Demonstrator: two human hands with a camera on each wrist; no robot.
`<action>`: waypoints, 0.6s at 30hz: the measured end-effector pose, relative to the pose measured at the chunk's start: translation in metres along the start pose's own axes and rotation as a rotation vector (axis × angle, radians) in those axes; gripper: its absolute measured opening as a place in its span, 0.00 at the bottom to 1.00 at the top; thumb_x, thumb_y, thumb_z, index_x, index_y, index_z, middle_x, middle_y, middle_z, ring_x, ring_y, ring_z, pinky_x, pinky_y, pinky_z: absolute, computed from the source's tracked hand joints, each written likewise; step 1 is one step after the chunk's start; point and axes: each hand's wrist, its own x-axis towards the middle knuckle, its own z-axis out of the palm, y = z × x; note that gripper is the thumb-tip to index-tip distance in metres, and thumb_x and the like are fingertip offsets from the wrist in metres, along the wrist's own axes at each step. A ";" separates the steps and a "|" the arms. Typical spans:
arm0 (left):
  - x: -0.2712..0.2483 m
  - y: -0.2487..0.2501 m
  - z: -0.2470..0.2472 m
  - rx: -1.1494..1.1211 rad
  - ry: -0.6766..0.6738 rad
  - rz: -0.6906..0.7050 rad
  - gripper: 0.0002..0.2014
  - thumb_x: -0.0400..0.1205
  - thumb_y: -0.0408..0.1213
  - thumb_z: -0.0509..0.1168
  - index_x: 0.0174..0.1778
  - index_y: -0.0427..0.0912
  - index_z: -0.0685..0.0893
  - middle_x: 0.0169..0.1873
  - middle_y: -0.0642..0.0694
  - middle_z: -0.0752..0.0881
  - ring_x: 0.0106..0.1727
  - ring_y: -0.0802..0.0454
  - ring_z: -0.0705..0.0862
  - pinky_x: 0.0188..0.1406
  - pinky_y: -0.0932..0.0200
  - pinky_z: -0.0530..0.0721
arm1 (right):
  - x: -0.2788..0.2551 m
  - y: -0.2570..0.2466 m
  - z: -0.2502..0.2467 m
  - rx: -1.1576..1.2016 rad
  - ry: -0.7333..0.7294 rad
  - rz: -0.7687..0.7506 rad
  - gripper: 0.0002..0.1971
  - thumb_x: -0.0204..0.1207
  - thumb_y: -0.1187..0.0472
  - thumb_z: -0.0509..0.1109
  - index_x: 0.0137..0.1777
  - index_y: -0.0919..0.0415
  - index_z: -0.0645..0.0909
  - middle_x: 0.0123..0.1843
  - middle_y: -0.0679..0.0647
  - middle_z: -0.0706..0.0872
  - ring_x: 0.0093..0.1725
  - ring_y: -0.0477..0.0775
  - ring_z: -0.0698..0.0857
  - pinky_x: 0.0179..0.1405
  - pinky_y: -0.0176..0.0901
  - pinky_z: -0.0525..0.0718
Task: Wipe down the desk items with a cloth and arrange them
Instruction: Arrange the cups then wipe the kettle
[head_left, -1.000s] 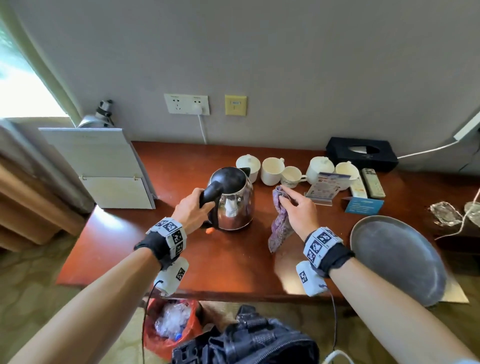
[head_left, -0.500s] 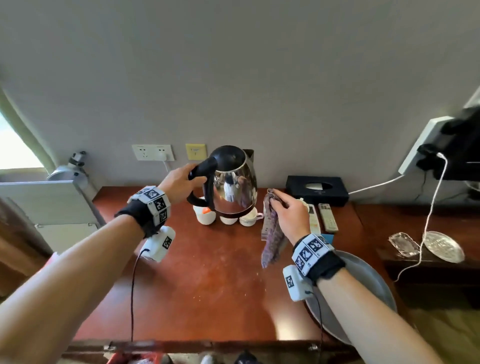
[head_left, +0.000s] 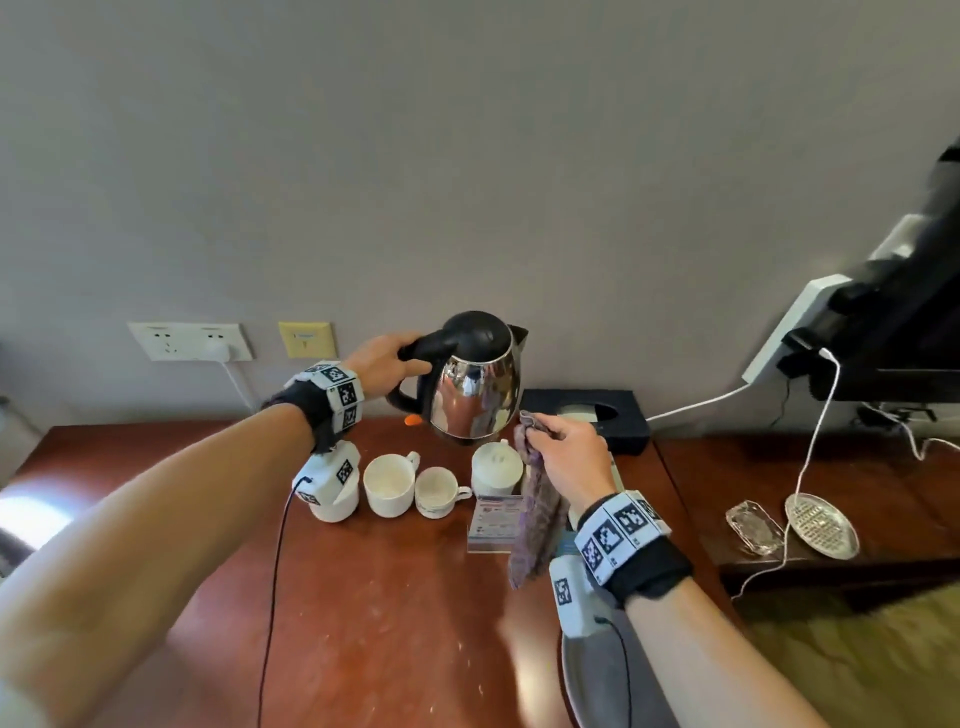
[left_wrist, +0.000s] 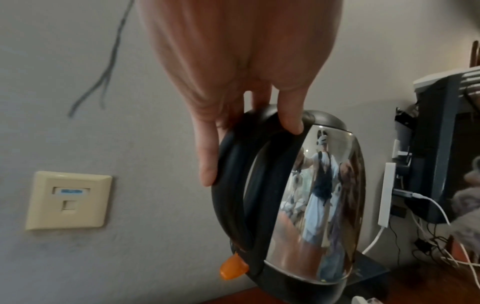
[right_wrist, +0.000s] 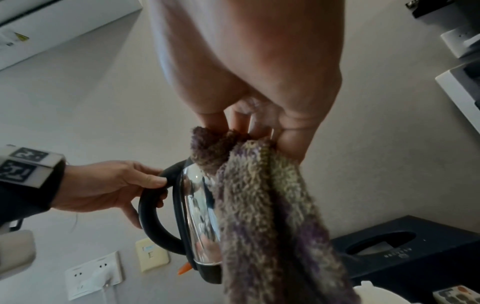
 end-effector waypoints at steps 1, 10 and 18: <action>0.012 -0.005 0.002 -0.004 -0.024 -0.005 0.15 0.86 0.34 0.66 0.68 0.43 0.82 0.53 0.41 0.86 0.53 0.47 0.81 0.52 0.58 0.69 | 0.006 0.001 0.002 0.006 -0.001 0.015 0.13 0.83 0.55 0.69 0.65 0.49 0.87 0.59 0.48 0.90 0.61 0.52 0.85 0.66 0.50 0.83; 0.083 -0.057 0.025 0.027 -0.139 -0.031 0.14 0.85 0.35 0.67 0.68 0.43 0.82 0.50 0.43 0.85 0.54 0.44 0.82 0.53 0.56 0.69 | 0.040 0.015 0.022 0.030 0.000 0.125 0.14 0.83 0.56 0.69 0.67 0.49 0.86 0.60 0.45 0.90 0.61 0.47 0.84 0.69 0.51 0.82; 0.109 -0.098 0.044 0.049 -0.242 -0.028 0.11 0.84 0.34 0.69 0.62 0.42 0.84 0.49 0.41 0.86 0.54 0.42 0.83 0.59 0.49 0.77 | 0.047 0.023 0.044 -0.019 -0.010 0.170 0.15 0.84 0.56 0.68 0.68 0.49 0.85 0.62 0.46 0.89 0.59 0.45 0.82 0.64 0.43 0.81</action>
